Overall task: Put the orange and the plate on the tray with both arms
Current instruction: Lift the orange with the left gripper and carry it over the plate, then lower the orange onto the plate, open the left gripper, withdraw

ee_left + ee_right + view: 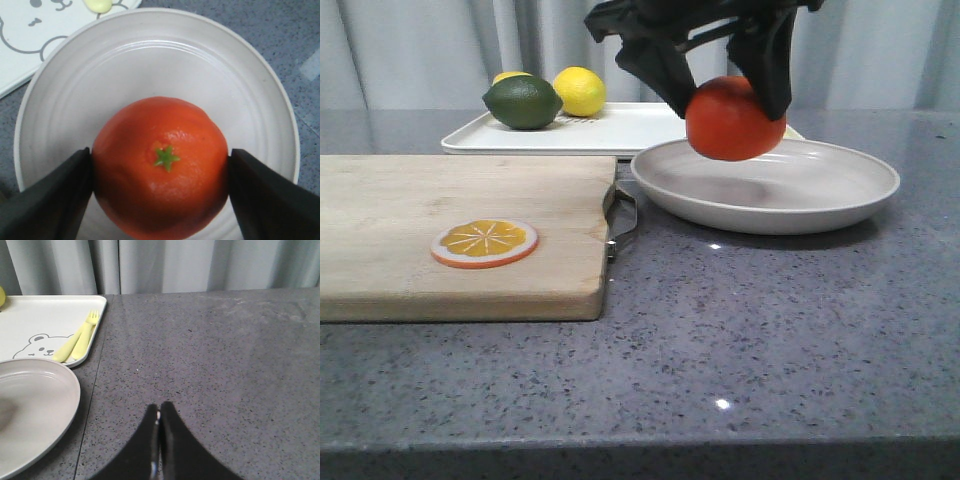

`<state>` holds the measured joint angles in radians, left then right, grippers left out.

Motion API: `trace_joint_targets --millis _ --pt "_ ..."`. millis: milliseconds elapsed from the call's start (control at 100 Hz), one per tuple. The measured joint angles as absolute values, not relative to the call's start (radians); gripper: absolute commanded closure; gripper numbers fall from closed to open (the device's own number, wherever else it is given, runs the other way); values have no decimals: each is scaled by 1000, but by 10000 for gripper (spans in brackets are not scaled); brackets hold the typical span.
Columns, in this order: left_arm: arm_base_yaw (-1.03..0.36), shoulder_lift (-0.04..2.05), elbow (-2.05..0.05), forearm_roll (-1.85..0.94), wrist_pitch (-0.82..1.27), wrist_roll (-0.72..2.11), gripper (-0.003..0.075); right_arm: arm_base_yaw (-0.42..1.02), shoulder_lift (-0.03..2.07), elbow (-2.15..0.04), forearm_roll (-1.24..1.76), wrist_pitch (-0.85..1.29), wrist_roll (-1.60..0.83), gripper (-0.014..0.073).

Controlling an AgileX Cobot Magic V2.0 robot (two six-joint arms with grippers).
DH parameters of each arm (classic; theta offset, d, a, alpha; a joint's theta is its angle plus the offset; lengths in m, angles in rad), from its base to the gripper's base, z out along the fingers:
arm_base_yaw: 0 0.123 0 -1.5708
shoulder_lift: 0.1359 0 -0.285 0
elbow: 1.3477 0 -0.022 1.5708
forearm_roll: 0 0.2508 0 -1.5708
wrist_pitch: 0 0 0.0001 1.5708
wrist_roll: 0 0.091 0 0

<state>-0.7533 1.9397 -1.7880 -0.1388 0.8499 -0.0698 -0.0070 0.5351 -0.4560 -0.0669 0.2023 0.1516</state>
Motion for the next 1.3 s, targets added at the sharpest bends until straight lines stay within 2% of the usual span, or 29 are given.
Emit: trace_joint_targets --millis 400,590,730,1140,1220,1300 --pt "-753 1972 -1790 -139 848 -68 398 -7 535 -456 -67 202 152 660" --pt "-753 1985 -1790 -138 844 -68 213 -7 535 -456 -67 202 152 660" --pt "-753 1985 -1790 -138 842 -68 162 -7 535 -456 -67 202 152 660" --pt "-753 1985 -1805 -136 849 -66 171 -7 535 -456 -67 202 152 660" --pt "-753 1985 -1823 -124 862 -66 206 -7 535 -456 -67 202 152 660" --pt "-753 1973 -1831 -105 878 -66 281 -7 535 -456 -67 202 152 660"
